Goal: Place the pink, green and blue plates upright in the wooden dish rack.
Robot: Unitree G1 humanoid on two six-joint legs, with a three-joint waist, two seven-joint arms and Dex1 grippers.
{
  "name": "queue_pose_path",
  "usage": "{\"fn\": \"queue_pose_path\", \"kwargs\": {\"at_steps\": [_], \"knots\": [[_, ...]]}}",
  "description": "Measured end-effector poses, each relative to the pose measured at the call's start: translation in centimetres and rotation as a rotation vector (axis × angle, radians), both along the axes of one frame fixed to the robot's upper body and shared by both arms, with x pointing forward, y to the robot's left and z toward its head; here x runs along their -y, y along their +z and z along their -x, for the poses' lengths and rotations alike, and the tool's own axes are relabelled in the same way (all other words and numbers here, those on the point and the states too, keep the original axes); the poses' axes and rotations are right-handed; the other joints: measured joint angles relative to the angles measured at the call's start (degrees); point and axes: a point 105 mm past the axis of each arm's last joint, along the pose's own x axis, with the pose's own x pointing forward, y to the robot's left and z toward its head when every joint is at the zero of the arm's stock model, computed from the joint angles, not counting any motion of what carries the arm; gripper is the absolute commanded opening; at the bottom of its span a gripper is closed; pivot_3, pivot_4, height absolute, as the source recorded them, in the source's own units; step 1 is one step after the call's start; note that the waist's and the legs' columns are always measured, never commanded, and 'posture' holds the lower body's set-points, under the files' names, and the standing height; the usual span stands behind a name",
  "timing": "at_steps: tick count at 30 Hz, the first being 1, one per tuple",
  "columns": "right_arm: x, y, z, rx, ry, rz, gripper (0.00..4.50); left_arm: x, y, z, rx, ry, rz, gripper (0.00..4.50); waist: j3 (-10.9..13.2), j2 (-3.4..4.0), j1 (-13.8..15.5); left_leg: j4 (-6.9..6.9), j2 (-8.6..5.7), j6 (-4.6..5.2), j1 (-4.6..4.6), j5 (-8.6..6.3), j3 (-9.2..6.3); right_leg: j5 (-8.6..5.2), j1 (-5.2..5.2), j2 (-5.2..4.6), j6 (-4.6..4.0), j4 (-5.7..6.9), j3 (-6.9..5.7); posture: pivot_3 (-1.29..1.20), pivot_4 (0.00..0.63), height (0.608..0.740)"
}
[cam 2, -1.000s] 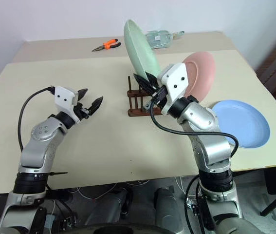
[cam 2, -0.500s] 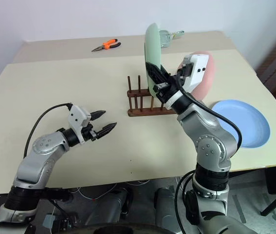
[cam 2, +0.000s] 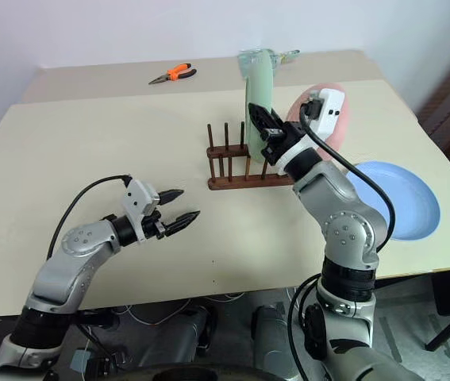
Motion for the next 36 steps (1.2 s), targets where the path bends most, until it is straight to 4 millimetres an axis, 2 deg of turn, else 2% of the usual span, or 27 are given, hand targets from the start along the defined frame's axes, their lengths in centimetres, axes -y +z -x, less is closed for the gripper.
{"fn": "queue_pose_path", "kwargs": {"at_steps": [4,10,15,17,20,23,25,26,29,32,36], "knots": [[0.1,-0.1,-0.3,0.011,-0.02,0.058,3.59,0.1,0.0,0.0,0.001,-0.002,0.004,3.49,0.0,0.01,0.0,-0.03,0.0,0.0,0.0,0.0,0.0,0.0,-0.01,0.0,0.0,-0.02,0.0,0.0,0.15,0.719],[0.5,0.9,-0.2,0.155,-0.053,0.307,3.59,0.3,0.1,0.2,0.004,-0.008,0.006,3.49,0.0,0.01,0.1,-0.02,0.0,0.0,0.0,0.0,0.01,-0.01,0.01,-0.02,0.01,-0.05,-0.03,0.0,0.15,0.719],[1.0,2.3,1.0,0.335,-0.055,0.562,3.59,0.5,0.1,0.2,0.002,-0.019,0.005,3.49,0.0,0.03,0.3,-0.02,0.0,0.01,-0.02,0.0,0.02,-0.02,0.02,-0.04,0.01,-0.1,-0.06,0.0,0.15,0.719],[2.6,3.4,1.9,0.415,-0.085,0.689,3.59,0.7,0.2,0.2,0.005,-0.031,0.003,3.49,0.0,0.01,0.6,0.01,0.0,0.03,-0.06,-0.02,0.0,-0.02,0.07,-0.07,0.02,-0.15,-0.11,0.0,0.15,0.719],[6.4,3.6,3.3,0.385,-0.117,0.78,4.48,1.1,0.3,0.2,0.004,-0.061,-0.001,3.49,0.0,0.01,1.2,0.15,-0.01,0.14,-0.22,-0.09,-0.03,-0.05,0.08,-0.09,0.05,-0.24,-0.17,0.0,0.15,0.719],[10.5,2.9,4.9,0.286,-0.177,0.8,4.48,1.5,0.4,-0.1,0.003,-0.088,-0.004,3.49,0.0,0.01,1.8,0.18,-0.01,0.17,-0.26,-0.1,-0.01,-0.04,0.07,-0.09,0.05,-0.29,-0.14,0.0,0.15,0.719],[12.3,1.7,6.4,0.206,-0.189,0.834,4.48,2.1,0.5,-0.3,0.004,-0.119,0.001,3.49,0.0,0.05,2.0,0.17,0.01,0.17,-0.25,-0.1,0.02,-0.05,0.05,-0.09,0.05,-0.27,-0.12,0.0,0.15,0.719],[12.6,0.6,7.0,0.161,-0.171,0.854,4.48,2.3,0.6,-0.3,0.005,-0.13,0.001,3.49,0.0,0.05,2.0,0.17,0.04,0.17,-0.26,-0.1,0.01,-0.05,0.06,-0.08,0.05,-0.28,-0.13,0.0,0.15,0.719],[13.4,-4.1,8.8,-0.019,-0.119,0.937,4.48,3.3,0.7,-0.4,0.005,-0.178,0.012,3.49,0.0,0.06,2.0,0.24,0.03,0.17,-0.28,-0.1,0.02,-0.06,0.08,-0.1,0.03,-0.28,-0.12,0.0,0.15,0.719],[14.6,-8.2,9.2,-0.169,-0.145,1.032,4.48,4.0,0.8,-0.6,0.012,-0.208,0.013,3.49,0.0,0.1,1.7,0.29,0.03,0.13,-0.25,-0.13,0.19,-0.07,0.07,-0.12,0.01,-0.31,-0.03,0.0,0.15,0.719],[16.9,-11.7,8.4,-0.274,-0.258,1.134,4.48,4.3,0.6,-0.6,0.011,-0.219,0.012,3.49,0.0,0.1,1.9,0.28,0.05,0.04,-0.25,-0.18,0.2,-0.07,0.08,-0.12,0.0,-0.34,-0.06,0.0,0.15,0.719]]}}
